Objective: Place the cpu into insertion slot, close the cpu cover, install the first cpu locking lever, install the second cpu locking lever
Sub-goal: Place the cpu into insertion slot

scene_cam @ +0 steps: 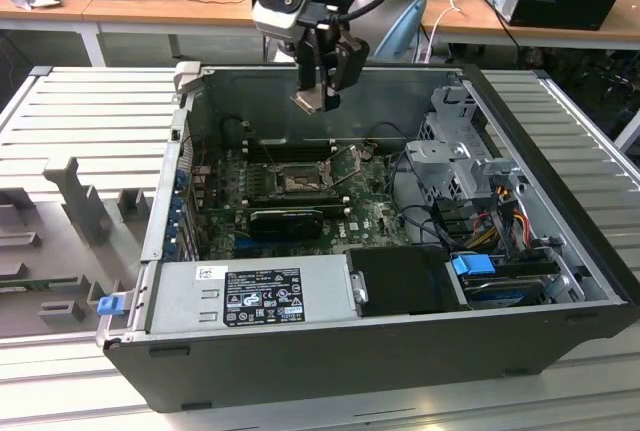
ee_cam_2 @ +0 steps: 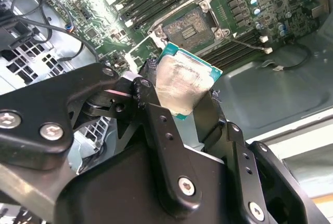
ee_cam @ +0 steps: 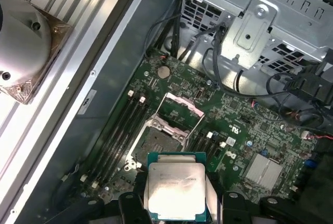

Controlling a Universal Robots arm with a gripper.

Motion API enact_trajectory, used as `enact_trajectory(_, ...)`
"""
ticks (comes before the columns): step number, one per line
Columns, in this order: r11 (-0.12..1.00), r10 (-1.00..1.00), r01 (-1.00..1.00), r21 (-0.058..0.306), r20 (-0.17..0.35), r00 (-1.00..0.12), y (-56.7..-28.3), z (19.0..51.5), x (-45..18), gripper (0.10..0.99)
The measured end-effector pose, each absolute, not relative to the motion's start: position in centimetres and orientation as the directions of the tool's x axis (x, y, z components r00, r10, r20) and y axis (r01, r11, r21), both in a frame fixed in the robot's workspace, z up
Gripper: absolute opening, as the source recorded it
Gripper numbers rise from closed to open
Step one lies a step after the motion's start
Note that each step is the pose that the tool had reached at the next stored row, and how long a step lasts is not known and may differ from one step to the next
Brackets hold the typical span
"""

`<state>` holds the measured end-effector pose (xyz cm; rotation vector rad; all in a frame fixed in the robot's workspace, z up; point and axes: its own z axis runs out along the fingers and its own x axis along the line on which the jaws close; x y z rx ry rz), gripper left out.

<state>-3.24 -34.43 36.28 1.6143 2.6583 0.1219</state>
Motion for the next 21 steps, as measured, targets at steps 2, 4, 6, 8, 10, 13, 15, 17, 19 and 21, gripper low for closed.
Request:
enact_trajectory(2, 0.444, 0.895, 0.892, 0.082, 0.016, -0.446, -34.43, 36.28, -3.24, 0.525)
enact_trajectory(4, 0.417, 0.908, 0.905, 0.082, 0.016, -0.419, -34.43, 36.28, -3.24, 0.525)
enact_trajectory(6, 0.390, 0.920, 0.917, 0.082, 0.016, -0.393, -34.43, 36.28, -3.24, 0.525)
enact_trajectory(8, 0.375, 0.926, 0.923, 0.082, 0.016, -0.378, -34.43, 36.28, -3.24, 0.525)
enact_trajectory(10, 0.361, 0.932, 0.929, 0.082, 0.016, -0.363, -34.43, 36.28, -3.24, 0.525)
enact_trajectory(13, 0.335, 0.941, 0.939, 0.082, 0.016, -0.338, -34.43, 36.27, -3.24, 0.525)
enact_trajectory(15, 0.314, 0.949, 0.946, 0.082, 0.016, -0.316, -34.43, 36.27, -3.24, 0.525)
enact_trajectory(17, 0.275, 0.961, 0.958, 0.082, 0.016, -0.277, -34.43, 36.27, -3.24, 0.525)
enact_trajectory(19, 0.255, 0.966, 0.964, 0.082, 0.016, -0.257, -34.43, 36.26, -3.24, 0.525)
enact_trajectory(21, 0.239, 0.970, 0.967, 0.082, 0.016, -0.241, -34.43, 36.26, -3.24, 0.525)
